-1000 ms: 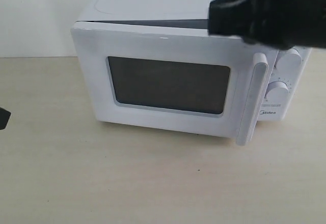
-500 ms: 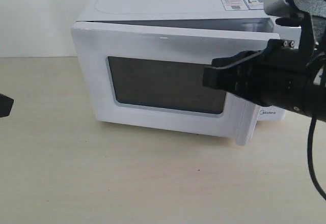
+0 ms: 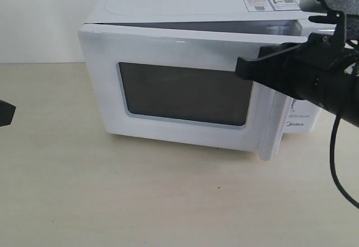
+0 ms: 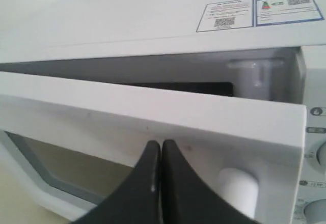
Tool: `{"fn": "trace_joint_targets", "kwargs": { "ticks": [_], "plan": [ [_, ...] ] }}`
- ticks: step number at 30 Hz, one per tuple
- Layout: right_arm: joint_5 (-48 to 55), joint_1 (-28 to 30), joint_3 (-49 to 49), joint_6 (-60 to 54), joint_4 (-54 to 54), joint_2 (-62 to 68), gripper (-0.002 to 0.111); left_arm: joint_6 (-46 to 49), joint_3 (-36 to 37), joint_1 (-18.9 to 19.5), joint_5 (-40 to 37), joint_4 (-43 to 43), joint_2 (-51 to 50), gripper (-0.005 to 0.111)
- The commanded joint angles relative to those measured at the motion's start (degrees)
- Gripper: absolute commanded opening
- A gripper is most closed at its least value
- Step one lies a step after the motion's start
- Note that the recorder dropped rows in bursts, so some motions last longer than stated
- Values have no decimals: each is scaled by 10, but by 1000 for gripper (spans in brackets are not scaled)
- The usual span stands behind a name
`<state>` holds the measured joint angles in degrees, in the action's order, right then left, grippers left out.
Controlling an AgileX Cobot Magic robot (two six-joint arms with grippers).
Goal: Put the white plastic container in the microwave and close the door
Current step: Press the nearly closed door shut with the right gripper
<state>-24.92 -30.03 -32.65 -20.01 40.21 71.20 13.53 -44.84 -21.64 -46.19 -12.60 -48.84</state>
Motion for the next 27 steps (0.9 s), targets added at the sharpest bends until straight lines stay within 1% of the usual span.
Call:
{"fn": "trace_joint_targets", "kwargs": {
  "ticks": [1,6,9,15,20,25,27],
  "plan": [
    [-18,4,-1,-18,17,25,0,-7,3,-2,17,0,5,4],
    [-52,4,-5,-18,17,55,0,-7,3,-2,19,0,5,4],
    [-53,4,-24,-32,17,67,0,-6,3,-2,19,0,5,4],
    [-40,4,-71,-116,91,93,0,-5,3,-2,16,2,5,4],
    [-30,4,-94,-131,100,114,0,-5,3,-2,16,13,5,4],
    [-44,4,-109,-158,111,123,0,-5,3,-2,16,14,5,4],
    [-41,11,-119,-171,122,124,0,-5,3,-2,16,14,5,4]
  ]
}}
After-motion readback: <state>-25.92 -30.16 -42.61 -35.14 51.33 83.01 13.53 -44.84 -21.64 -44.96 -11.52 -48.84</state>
